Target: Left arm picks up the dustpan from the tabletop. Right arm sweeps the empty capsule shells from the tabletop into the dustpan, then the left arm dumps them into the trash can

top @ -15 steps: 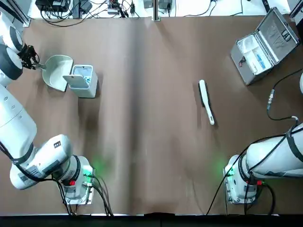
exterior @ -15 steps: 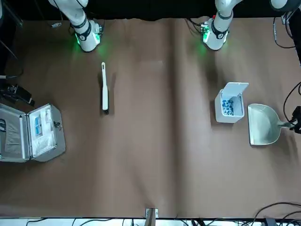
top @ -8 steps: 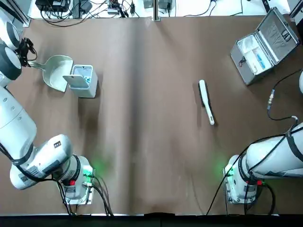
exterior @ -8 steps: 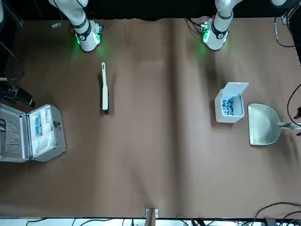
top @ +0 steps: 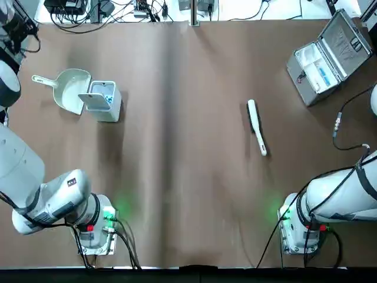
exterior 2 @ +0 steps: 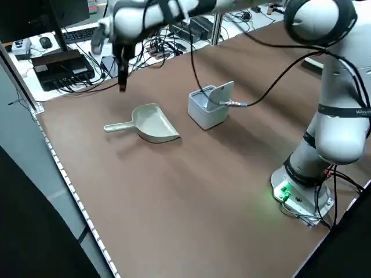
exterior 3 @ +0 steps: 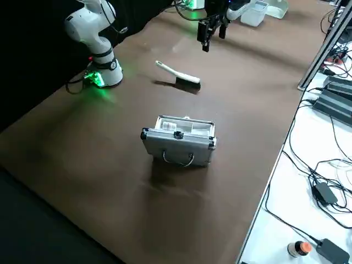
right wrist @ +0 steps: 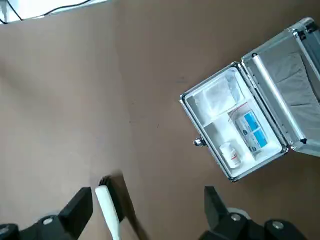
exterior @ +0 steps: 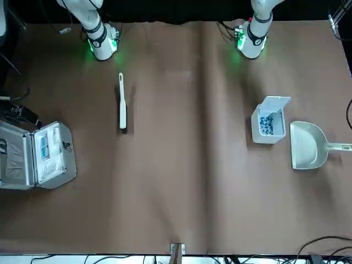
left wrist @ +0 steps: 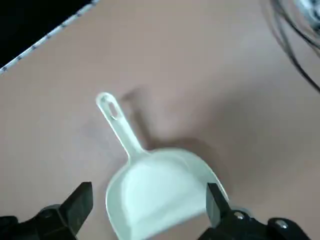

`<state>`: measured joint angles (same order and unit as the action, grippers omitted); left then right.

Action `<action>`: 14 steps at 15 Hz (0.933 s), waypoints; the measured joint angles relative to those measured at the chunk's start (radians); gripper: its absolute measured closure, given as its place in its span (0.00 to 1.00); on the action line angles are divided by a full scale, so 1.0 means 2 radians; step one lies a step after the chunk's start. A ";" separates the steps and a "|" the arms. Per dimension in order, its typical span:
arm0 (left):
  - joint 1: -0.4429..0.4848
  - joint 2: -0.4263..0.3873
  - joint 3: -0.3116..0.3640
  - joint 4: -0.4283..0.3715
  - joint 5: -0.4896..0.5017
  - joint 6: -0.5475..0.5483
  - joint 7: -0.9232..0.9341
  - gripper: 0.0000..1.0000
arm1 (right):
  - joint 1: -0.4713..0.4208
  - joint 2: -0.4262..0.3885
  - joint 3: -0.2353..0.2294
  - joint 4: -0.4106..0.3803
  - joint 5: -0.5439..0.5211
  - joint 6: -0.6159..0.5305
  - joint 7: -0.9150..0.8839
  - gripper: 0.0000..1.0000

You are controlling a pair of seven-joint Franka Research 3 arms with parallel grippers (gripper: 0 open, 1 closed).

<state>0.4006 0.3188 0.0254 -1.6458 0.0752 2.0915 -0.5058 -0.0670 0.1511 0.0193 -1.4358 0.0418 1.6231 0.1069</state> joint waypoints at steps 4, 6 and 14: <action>-0.023 -0.023 -0.068 0.009 0.015 -0.036 0.019 0.00 | 0.007 -0.001 0.002 0.000 0.000 -0.022 -0.052 0.01; -0.038 -0.023 -0.098 0.026 0.028 -0.047 0.035 0.00 | 0.014 -0.002 0.003 0.000 0.000 -0.027 -0.053 0.01; -0.081 -0.041 -0.195 0.103 0.031 -0.136 0.053 0.00 | 0.023 -0.021 0.004 0.003 -0.008 -0.020 -0.055 0.01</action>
<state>0.2377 0.2363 -0.3648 -1.4391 0.1382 1.8186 -0.3997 -0.0203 0.1081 0.0276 -1.4299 0.0253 1.5836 -0.0037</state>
